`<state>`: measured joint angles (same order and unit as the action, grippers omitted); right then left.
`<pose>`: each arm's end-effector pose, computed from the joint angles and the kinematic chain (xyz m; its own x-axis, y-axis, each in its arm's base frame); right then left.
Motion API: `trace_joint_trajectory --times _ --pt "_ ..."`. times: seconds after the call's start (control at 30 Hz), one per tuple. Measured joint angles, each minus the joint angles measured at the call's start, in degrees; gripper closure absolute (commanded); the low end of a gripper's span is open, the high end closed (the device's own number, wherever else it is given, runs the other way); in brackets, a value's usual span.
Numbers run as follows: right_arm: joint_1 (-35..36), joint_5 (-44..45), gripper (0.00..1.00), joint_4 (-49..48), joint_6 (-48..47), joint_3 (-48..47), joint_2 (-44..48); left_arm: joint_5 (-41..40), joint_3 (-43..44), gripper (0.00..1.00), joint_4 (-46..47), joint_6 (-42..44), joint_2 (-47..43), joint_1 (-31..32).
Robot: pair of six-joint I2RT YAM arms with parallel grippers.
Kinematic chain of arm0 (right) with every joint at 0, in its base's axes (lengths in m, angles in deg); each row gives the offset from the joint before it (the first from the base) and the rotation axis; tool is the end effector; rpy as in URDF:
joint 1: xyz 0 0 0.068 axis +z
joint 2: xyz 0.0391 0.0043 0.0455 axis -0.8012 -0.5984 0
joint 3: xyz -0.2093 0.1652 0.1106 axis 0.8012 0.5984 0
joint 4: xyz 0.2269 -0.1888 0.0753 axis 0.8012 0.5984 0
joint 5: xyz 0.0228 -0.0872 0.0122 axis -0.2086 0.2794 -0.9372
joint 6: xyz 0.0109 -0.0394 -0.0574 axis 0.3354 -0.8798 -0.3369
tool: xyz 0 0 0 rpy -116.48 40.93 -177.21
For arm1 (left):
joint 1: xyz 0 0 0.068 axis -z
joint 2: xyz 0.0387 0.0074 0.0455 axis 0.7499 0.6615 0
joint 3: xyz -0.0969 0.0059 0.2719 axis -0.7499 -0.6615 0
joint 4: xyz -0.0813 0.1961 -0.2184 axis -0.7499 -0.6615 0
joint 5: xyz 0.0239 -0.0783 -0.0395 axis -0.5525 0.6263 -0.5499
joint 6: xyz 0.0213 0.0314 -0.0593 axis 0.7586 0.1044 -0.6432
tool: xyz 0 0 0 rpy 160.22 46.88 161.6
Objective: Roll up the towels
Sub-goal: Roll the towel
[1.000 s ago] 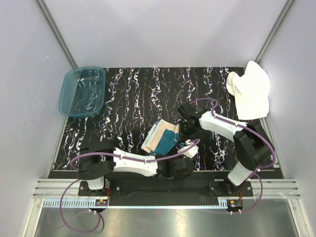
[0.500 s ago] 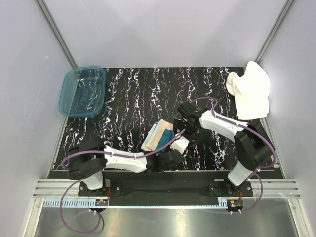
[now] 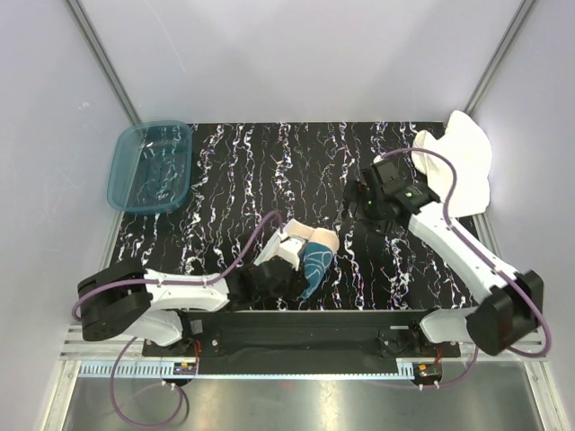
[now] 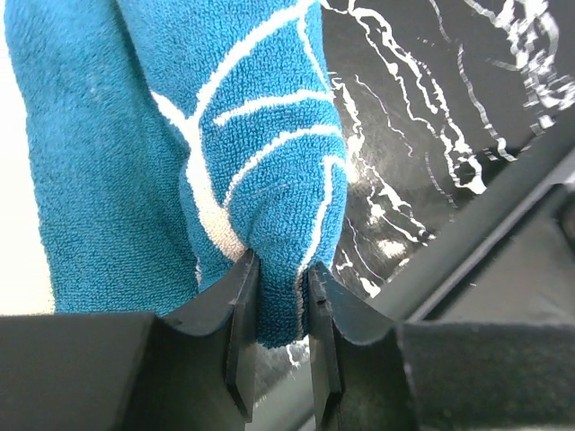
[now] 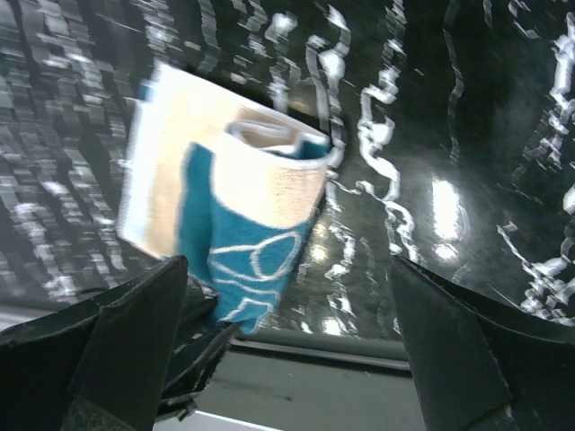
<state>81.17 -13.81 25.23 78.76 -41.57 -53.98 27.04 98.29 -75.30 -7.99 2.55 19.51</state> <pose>0.2869 0.1508 0.2871 -0.8728 0.2392 -0.4255 0.1049 0.9432 0.3151 0.1259 -0.2793 0.1333 -0.6572 0.1529 -0.7381 0.5674 0.7449 -0.3509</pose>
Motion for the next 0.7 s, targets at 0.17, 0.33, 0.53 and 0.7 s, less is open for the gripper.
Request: trace_joint_trajectory --times 0.17,0.33,0.53,0.7 --pt "0.04 -4.44 0.00 -7.39 1.20 6.75 7.65 8.00 -5.64 1.00 6.62 -5.53 -3.39 -5.35" --pt "0.13 -12.61 0.00 -16.72 4.31 20.81 12.61 15.37 -11.21 1.00 15.32 -11.76 -3.96 -11.72" --pt "0.87 -18.27 0.00 -26.56 7.72 29.66 13.62 22.60 -17.11 1.00 26.38 -20.79 -3.37 -17.64" --pt "1.73 -20.28 0.00 -35.98 10.16 33.46 14.01 26.91 -19.23 1.00 33.29 -26.75 -0.33 -20.26"
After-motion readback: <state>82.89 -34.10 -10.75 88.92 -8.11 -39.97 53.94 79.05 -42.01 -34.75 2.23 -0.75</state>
